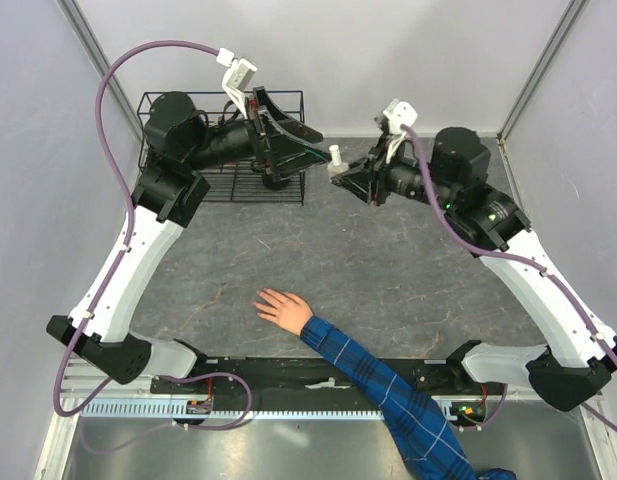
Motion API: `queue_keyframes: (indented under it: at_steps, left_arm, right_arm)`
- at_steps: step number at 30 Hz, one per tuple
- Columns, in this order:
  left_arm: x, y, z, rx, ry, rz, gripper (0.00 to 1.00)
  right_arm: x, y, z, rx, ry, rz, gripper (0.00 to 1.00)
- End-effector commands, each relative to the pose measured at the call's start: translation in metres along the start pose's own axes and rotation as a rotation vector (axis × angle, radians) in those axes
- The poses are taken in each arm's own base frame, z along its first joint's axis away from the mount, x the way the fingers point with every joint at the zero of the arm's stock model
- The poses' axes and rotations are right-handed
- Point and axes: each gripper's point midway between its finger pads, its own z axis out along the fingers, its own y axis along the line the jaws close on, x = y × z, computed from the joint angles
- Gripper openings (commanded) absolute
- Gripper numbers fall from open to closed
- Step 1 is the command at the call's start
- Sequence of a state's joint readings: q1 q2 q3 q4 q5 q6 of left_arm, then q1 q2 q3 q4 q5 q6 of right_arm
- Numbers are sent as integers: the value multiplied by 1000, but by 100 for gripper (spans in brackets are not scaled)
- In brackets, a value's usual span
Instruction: Paint the nails
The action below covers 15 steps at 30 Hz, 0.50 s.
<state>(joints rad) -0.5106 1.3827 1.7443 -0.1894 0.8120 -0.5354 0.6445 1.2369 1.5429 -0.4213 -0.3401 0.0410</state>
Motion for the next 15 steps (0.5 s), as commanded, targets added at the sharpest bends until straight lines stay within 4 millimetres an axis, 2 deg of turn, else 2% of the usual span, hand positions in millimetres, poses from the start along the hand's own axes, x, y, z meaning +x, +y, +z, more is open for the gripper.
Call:
queue_keyframes:
  at_steps: [1, 2, 3, 5, 6, 12, 13, 15]
  left_arm:
    - [-14, -34, -12, 199, -26, -22, 84]
    - [-11, -30, -12, 204, -18, -40, 83]
    - [-10, -28, -12, 209, -14, -50, 83]
    - [-9, -30, -13, 243, -2, -63, 79]
    - [-7, -26, -10, 251, 10, -78, 79]
    - [-8, -26, -3, 326, 29, -153, 74]
    - [-5, -22, 0, 331, 40, -180, 67]
    - [-4, -22, 5, 354, 54, -182, 62]
  right_arm:
    - [-23, 33, -20, -304, -79, 117, 0]
    - [-27, 35, -23, -341, -90, 144, 0]
    - [-37, 28, -25, -359, -137, 137, 0]
    - [-37, 36, -31, -446, -130, 214, 0]
    - [-45, 32, -32, -461, -169, 192, 0]
    - [-53, 41, -34, -564, -168, 228, 0]
    - [-52, 42, -34, -575, -167, 232, 0]
    - [-54, 42, -34, -587, -176, 245, 0]
